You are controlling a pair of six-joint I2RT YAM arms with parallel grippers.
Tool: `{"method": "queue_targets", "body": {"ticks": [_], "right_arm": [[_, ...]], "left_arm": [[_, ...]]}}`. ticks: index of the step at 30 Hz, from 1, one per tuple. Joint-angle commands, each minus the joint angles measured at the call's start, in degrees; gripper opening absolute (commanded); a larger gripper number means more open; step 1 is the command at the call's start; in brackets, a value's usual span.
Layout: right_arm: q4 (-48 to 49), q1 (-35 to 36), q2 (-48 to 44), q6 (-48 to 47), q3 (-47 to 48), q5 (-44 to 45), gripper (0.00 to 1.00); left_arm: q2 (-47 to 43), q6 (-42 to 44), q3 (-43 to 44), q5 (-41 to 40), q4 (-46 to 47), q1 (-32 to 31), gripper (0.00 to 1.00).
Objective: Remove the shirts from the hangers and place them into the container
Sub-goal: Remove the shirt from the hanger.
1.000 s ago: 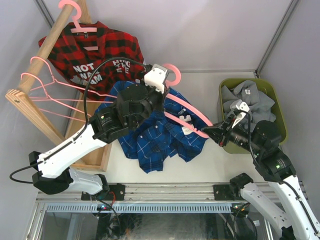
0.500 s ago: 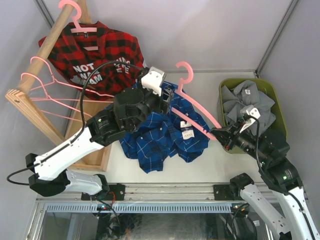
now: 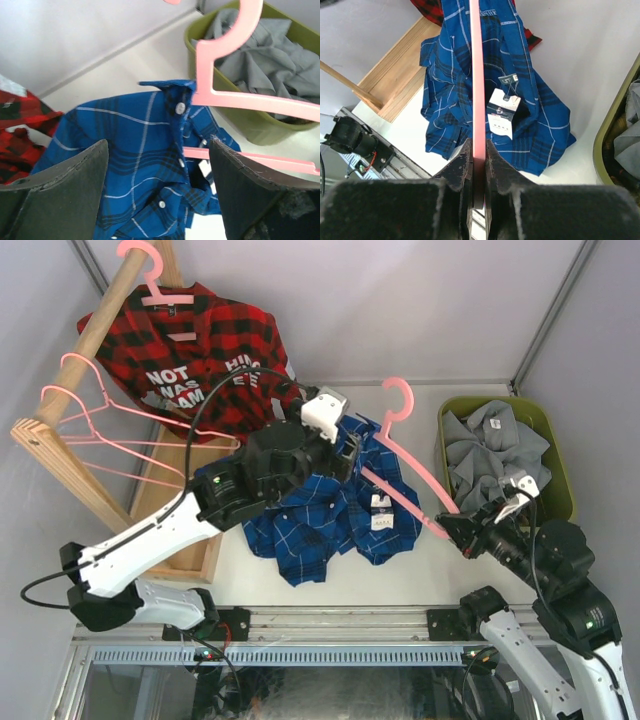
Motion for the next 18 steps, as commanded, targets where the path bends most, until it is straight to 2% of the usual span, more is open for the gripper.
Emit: {"method": "queue_targets", "body": {"ticks": [1, 4, 7, 14, 18], "right_arm": [[2.53, -0.27, -1.64, 2.29, 2.73, 0.87, 0.00], [2.36, -0.23, -2.21, 2.63, 2.80, 0.50, 0.00], [2.15, -0.23, -2.62, 2.74, 2.82, 0.57, 0.00], [1.70, -0.15, -3.98, 1.60, 3.79, -1.87, 0.00], [0.49, -0.17, -5.22, 1.35, 4.20, -2.27, 0.00]], "left_arm": [[3.08, -3.09, 1.48, 10.36, -0.07, 0.52, 0.83], [5.01, -5.01, 2.64, 14.92, -0.26, 0.82, 0.76], [6.34, -5.86, 3.54, 16.49, -0.86, 0.91, 0.64], [8.09, -7.38, 5.56, 9.34, -4.65, 3.19, 0.38], [7.82, -9.33, 5.30, 9.20, -5.06, 5.66, 0.29]]}}
